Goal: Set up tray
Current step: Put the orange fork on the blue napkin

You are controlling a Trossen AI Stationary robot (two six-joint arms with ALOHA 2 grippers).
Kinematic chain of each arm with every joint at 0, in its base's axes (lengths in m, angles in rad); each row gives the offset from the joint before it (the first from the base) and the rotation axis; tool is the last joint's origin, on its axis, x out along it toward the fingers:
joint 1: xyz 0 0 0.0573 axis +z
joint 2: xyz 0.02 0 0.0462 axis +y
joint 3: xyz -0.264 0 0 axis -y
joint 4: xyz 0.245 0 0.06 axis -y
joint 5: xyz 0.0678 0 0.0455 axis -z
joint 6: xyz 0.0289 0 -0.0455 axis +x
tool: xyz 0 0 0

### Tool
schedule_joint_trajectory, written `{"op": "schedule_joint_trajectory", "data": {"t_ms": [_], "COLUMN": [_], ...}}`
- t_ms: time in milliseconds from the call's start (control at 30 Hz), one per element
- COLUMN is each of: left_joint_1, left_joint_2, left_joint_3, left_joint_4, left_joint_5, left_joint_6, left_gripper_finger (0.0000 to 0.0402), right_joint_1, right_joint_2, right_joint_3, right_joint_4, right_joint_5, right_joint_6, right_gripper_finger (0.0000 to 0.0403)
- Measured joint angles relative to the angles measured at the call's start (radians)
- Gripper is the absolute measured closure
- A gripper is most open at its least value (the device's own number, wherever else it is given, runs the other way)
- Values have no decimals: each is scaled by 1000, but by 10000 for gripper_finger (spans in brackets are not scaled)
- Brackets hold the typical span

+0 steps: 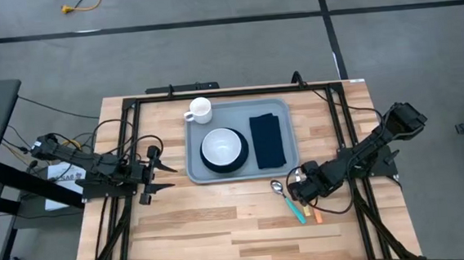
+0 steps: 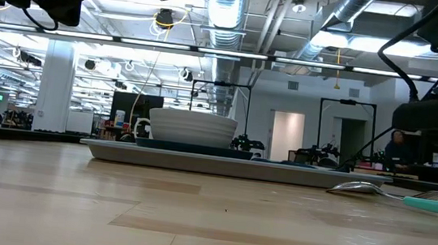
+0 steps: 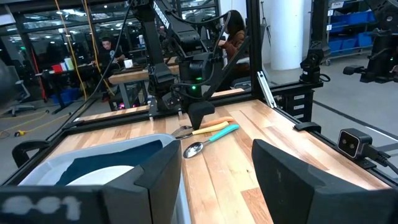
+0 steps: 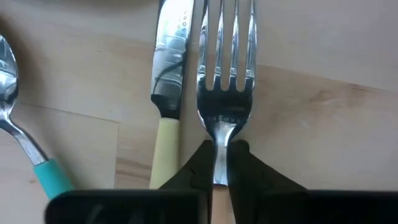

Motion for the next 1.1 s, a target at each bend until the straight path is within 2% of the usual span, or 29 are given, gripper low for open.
{"op": "schedule_joint_trajectory", "data": {"t_ms": [133, 267, 433, 600, 833, 967, 1100], "left_joint_1": [0, 0, 0, 0, 0, 0, 0], "left_joint_2": [0, 0, 0, 0, 0, 0, 0], "left_joint_3": [0, 0, 0, 0, 0, 0, 0], "left_joint_4": [-2, -7, -10, -10, -10, -19, -30], "left_joint_5": [0, 0, 0, 0, 0, 0, 0], "left_joint_6": [0, 0, 0, 0, 0, 0, 0], "left_gripper_finger": [214, 214, 214, 214, 214, 214, 214], "right_joint_1": [0, 0, 0, 1, -6, -53, -155], "right_joint_2": [0, 0, -13, -57, -113, -140, -149], "right_joint_3": [-1, -1, -3, 21, 82, 133, 198], "right_joint_4": [3, 5, 7, -1, -142, -208, -273], "right_joint_5": [-1, -2, -9, -25, -20, -16, -12], "right_joint_6": [21, 37, 75, 83, 126, 95, -17], "right_gripper_finger": [367, 390, 382, 393, 393, 393, 393]}}
